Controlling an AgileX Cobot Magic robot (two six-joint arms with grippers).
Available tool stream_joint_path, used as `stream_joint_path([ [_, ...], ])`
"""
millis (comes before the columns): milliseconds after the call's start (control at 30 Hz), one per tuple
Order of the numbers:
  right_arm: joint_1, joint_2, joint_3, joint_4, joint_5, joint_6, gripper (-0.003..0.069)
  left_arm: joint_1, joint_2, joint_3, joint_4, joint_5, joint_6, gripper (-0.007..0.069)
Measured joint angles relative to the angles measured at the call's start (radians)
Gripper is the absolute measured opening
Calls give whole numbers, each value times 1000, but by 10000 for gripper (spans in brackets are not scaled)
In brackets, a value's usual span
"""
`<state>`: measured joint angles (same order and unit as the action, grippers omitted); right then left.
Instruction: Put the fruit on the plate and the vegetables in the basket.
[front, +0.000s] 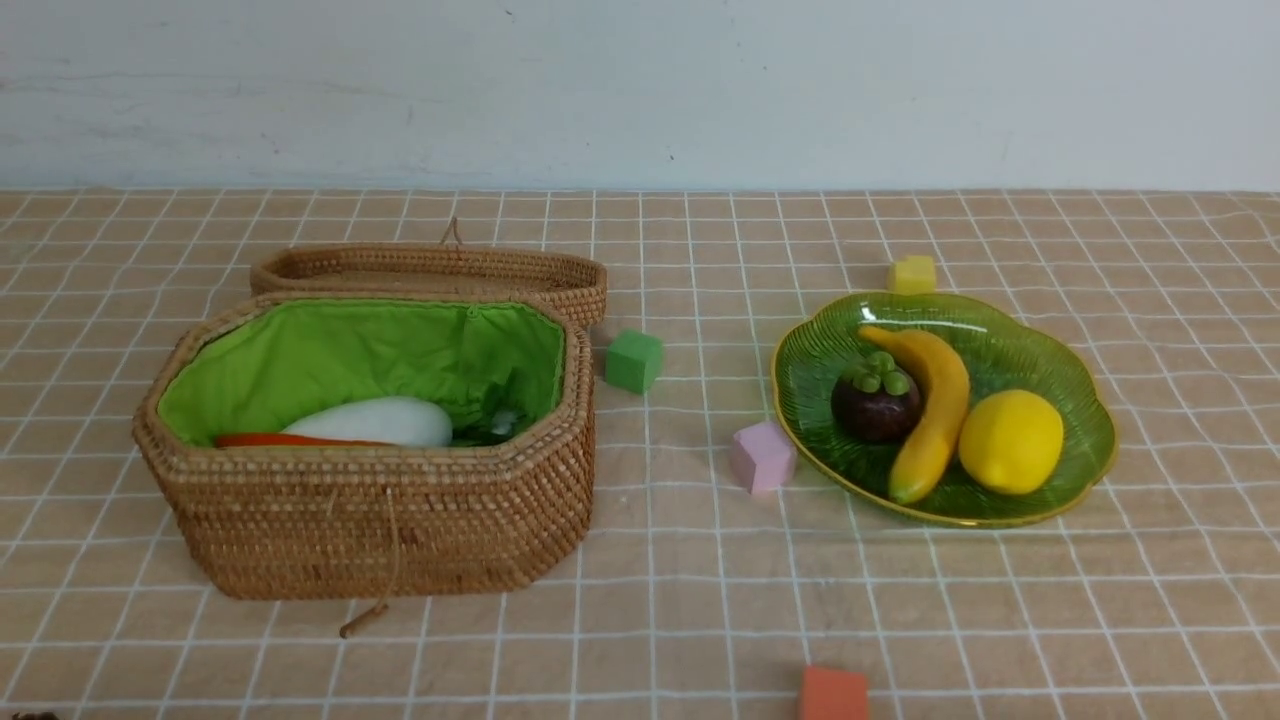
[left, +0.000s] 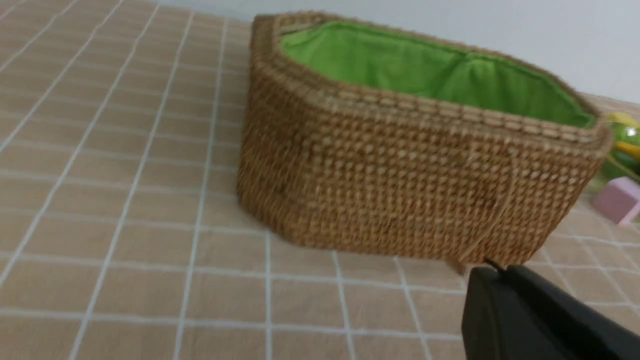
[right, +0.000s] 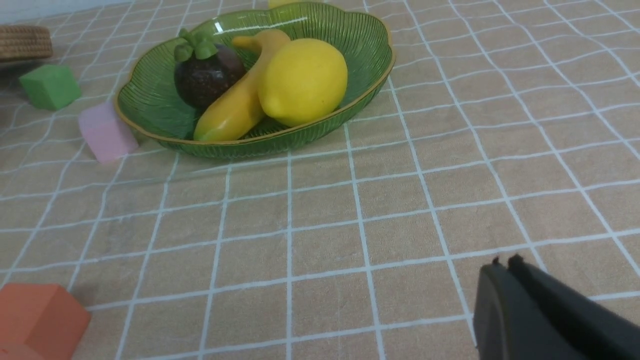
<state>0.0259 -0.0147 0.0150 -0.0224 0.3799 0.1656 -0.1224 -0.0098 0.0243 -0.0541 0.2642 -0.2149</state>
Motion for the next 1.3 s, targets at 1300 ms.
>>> stream_joint_path([
  [1300, 0, 0, 0, 0, 0, 0, 66, 6, 0, 7, -43, 112, -24, -11],
])
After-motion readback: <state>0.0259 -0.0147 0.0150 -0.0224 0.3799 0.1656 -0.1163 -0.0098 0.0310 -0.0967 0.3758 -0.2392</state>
